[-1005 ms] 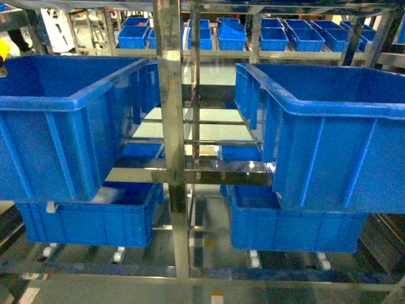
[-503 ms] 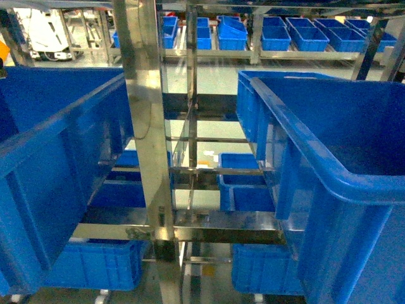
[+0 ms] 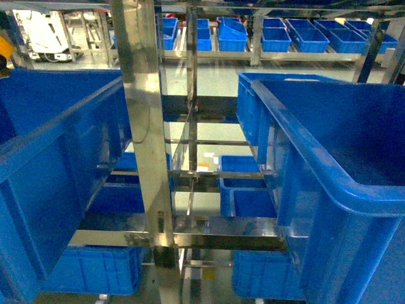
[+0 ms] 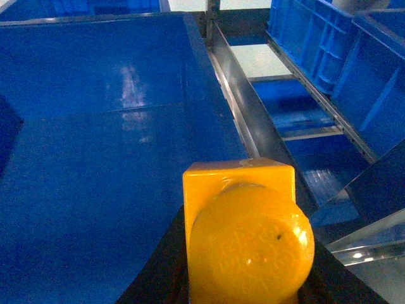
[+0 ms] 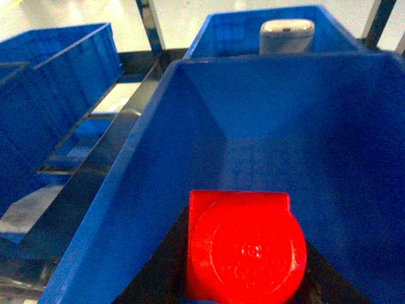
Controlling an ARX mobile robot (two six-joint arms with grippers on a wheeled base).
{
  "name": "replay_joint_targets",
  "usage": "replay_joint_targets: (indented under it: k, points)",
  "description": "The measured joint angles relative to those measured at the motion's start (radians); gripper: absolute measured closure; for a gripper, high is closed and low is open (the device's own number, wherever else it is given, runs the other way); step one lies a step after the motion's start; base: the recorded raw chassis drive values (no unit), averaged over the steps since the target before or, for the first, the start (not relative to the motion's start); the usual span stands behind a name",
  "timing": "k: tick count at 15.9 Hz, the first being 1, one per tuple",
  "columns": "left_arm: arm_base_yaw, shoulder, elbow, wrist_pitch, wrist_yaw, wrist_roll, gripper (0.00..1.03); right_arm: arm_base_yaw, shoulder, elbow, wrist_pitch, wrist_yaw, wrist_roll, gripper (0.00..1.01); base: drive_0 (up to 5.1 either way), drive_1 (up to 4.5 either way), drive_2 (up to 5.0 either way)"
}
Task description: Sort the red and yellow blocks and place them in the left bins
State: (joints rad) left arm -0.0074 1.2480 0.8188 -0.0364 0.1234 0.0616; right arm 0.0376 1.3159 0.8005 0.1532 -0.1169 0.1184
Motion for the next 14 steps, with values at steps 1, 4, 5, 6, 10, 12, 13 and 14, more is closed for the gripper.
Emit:
replay_joint_targets:
  k: [1,4,5,6,10,12,13,14]
  points:
    - [0.001,0.0,0.0,0.0,0.0,0.0,0.75,-0.006,0.071,0.057,-0.026,-0.028,0.0,0.73,0.0,0.0,0.0]
    - [0.002,0.0,0.0,0.001,-0.002,0.0,0.75,-0.02,0.262,0.172,-0.076,-0.072,0.001,0.73,0.0,0.0,0.0]
    - [0.002,0.0,0.0,0.0,-0.002,0.0,0.75,-0.023,0.319,0.192,-0.075,-0.069,0.001,0.73,0.0,0.0,0.0]
    - [0.002,0.0,0.0,0.0,-0.002,0.0,0.75,-0.026,0.365,0.208,-0.077,-0.062,0.002,0.73,0.0,0.0,0.0]
    - [0.002,0.0,0.0,0.0,-0.002,0.0,0.75,-0.01,0.55,0.314,-0.061,-0.009,0.006,0.73,0.0,0.0,0.0]
    - [0.002,0.0,0.0,0.0,-0.002,0.0,0.75,0.004,0.636,0.387,-0.058,0.023,0.01,0.73,0.0,0.0,0.0]
    - [0.002,0.0,0.0,0.0,-0.003,0.0,0.75,0.013,0.661,0.393,-0.056,0.035,0.008,0.73,0.0,0.0,0.0]
    - [0.003,0.0,0.0,0.0,-0.003,0.0,0.75,0.019,0.666,0.392,-0.053,0.045,0.007,0.65,0.0,0.0,0.0]
